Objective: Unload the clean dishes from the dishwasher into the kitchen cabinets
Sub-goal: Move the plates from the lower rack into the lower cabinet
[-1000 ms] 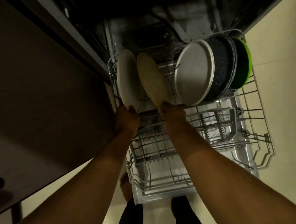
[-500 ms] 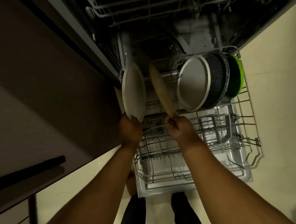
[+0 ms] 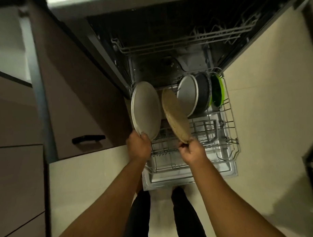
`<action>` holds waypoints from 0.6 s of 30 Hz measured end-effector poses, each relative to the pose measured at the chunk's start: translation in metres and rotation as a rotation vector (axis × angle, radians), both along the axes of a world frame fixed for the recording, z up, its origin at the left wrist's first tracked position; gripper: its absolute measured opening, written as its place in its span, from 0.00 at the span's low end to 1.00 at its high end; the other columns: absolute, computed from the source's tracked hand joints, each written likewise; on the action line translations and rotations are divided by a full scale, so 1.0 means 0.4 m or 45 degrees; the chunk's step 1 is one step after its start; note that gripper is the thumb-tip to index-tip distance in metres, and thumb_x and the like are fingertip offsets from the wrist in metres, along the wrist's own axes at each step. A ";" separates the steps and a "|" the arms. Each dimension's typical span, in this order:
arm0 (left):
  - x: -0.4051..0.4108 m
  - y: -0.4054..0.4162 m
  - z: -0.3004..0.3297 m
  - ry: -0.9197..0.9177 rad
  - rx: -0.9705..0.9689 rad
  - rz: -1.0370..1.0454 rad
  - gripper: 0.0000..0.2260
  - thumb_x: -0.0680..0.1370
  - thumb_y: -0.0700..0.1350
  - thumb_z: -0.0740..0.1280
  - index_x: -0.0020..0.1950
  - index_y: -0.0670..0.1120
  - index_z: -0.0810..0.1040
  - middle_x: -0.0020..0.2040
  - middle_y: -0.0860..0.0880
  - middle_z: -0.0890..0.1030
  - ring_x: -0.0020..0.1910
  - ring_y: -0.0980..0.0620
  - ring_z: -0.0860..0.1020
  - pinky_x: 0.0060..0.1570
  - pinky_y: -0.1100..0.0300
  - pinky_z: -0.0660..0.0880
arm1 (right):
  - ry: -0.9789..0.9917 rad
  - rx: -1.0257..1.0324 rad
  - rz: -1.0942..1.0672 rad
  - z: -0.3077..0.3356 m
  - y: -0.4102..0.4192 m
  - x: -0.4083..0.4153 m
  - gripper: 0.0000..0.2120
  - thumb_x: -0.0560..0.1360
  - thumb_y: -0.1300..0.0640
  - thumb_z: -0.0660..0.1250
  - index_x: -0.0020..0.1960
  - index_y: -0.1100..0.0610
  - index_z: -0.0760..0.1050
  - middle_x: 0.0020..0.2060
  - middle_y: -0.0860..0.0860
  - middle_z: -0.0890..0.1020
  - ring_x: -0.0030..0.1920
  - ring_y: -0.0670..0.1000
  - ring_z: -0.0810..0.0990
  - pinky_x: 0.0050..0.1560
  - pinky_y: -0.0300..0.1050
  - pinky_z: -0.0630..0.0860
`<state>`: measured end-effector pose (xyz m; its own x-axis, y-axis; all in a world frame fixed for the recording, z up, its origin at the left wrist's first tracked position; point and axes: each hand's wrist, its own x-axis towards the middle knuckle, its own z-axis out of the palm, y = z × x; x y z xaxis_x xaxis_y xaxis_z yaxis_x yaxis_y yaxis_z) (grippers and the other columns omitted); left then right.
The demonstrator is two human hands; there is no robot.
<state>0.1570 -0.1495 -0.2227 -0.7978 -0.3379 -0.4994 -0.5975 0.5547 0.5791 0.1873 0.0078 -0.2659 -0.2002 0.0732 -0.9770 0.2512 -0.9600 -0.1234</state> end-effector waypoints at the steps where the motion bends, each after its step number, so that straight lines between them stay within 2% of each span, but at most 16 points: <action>1: 0.013 0.002 0.027 -0.005 0.006 0.003 0.11 0.81 0.42 0.61 0.56 0.36 0.78 0.49 0.39 0.82 0.47 0.42 0.80 0.41 0.57 0.72 | -0.007 0.007 0.003 0.028 0.005 0.015 0.08 0.82 0.65 0.55 0.47 0.59 0.71 0.43 0.56 0.74 0.37 0.49 0.70 0.28 0.37 0.68; 3: 0.042 0.006 0.087 -0.008 0.022 -0.013 0.11 0.81 0.43 0.61 0.55 0.38 0.78 0.47 0.40 0.81 0.46 0.42 0.81 0.42 0.56 0.76 | -0.019 0.025 0.005 0.080 0.014 0.047 0.09 0.82 0.65 0.54 0.49 0.59 0.72 0.43 0.56 0.73 0.36 0.49 0.68 0.31 0.38 0.66; 6: 0.080 0.012 0.180 0.003 0.024 -0.036 0.12 0.81 0.45 0.61 0.56 0.38 0.78 0.48 0.41 0.82 0.46 0.42 0.81 0.45 0.53 0.80 | -0.036 0.035 0.020 0.155 0.027 0.087 0.11 0.81 0.67 0.52 0.48 0.58 0.72 0.42 0.56 0.73 0.35 0.49 0.67 0.24 0.37 0.68; 8: 0.105 0.011 0.238 0.033 0.002 -0.046 0.13 0.80 0.46 0.61 0.56 0.39 0.78 0.49 0.42 0.82 0.47 0.43 0.81 0.45 0.52 0.80 | -0.037 0.057 0.049 0.208 0.036 0.113 0.12 0.81 0.68 0.52 0.47 0.58 0.71 0.40 0.55 0.72 0.34 0.49 0.66 0.23 0.36 0.67; 11: 0.138 0.014 0.325 0.107 -0.033 -0.057 0.12 0.81 0.46 0.61 0.57 0.39 0.77 0.49 0.43 0.82 0.45 0.46 0.80 0.39 0.57 0.78 | -0.019 0.090 0.086 0.292 0.048 0.149 0.12 0.81 0.68 0.52 0.46 0.58 0.71 0.40 0.55 0.72 0.34 0.49 0.66 0.30 0.40 0.64; 13: 0.162 0.013 0.387 0.146 -0.059 -0.059 0.12 0.82 0.46 0.60 0.57 0.39 0.77 0.48 0.44 0.81 0.43 0.49 0.79 0.34 0.62 0.72 | -0.017 0.108 0.090 0.349 0.057 0.174 0.12 0.80 0.69 0.53 0.46 0.58 0.71 0.39 0.54 0.72 0.33 0.49 0.66 0.31 0.39 0.63; 15: 0.180 0.008 0.428 0.194 -0.053 -0.052 0.12 0.82 0.46 0.60 0.56 0.39 0.78 0.46 0.46 0.81 0.42 0.50 0.78 0.34 0.65 0.70 | -0.025 0.134 0.103 0.390 0.066 0.194 0.12 0.80 0.69 0.53 0.45 0.57 0.71 0.38 0.54 0.72 0.33 0.48 0.65 0.28 0.38 0.65; 18: 0.208 -0.007 0.490 0.233 -0.025 0.000 0.13 0.82 0.48 0.60 0.56 0.40 0.78 0.46 0.46 0.82 0.44 0.47 0.80 0.39 0.57 0.77 | -0.020 0.167 0.145 0.453 0.077 0.224 0.13 0.79 0.70 0.53 0.44 0.58 0.71 0.37 0.53 0.72 0.32 0.48 0.66 0.22 0.35 0.65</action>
<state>0.2403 -0.1523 -0.0266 -0.8747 -0.3465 -0.3390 -0.4832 0.5669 0.6672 0.2770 0.0385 -0.0845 -0.1990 0.1779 -0.9637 0.3605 -0.9012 -0.2407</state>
